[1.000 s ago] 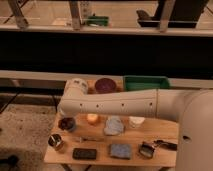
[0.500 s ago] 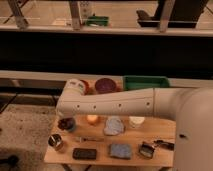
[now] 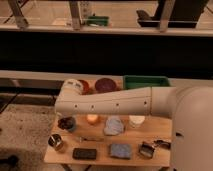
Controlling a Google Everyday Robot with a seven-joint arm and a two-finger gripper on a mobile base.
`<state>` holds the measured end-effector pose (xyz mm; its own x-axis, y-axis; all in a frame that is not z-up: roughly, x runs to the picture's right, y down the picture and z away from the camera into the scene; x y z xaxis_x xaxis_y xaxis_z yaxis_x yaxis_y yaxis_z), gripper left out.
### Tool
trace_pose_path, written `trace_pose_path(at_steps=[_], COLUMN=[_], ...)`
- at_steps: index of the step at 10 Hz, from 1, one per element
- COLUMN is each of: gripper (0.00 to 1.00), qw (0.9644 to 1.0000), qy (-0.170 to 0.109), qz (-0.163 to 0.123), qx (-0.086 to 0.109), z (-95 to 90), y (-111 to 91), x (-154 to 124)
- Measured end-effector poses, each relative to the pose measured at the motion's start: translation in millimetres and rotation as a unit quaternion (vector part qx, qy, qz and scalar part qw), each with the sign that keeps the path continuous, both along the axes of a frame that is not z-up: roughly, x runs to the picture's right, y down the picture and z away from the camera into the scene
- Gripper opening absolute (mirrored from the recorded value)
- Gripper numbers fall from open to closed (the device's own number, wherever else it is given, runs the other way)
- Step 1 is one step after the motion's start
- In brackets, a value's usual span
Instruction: Place grapes in plastic cup
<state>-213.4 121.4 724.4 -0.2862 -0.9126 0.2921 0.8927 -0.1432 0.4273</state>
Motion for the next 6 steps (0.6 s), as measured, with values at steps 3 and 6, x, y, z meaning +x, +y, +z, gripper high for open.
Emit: trace_pose_path(at_steps=[3,6], gripper=[0.0,0.0], qw=[1.0,0.9999], qy=[0.004,0.01], qz=[-0.006,-0.01], qx=[0.004,0.007], z=[4.9,9.2], y=[-2.8,-5.0], x=[4.5,12.7])
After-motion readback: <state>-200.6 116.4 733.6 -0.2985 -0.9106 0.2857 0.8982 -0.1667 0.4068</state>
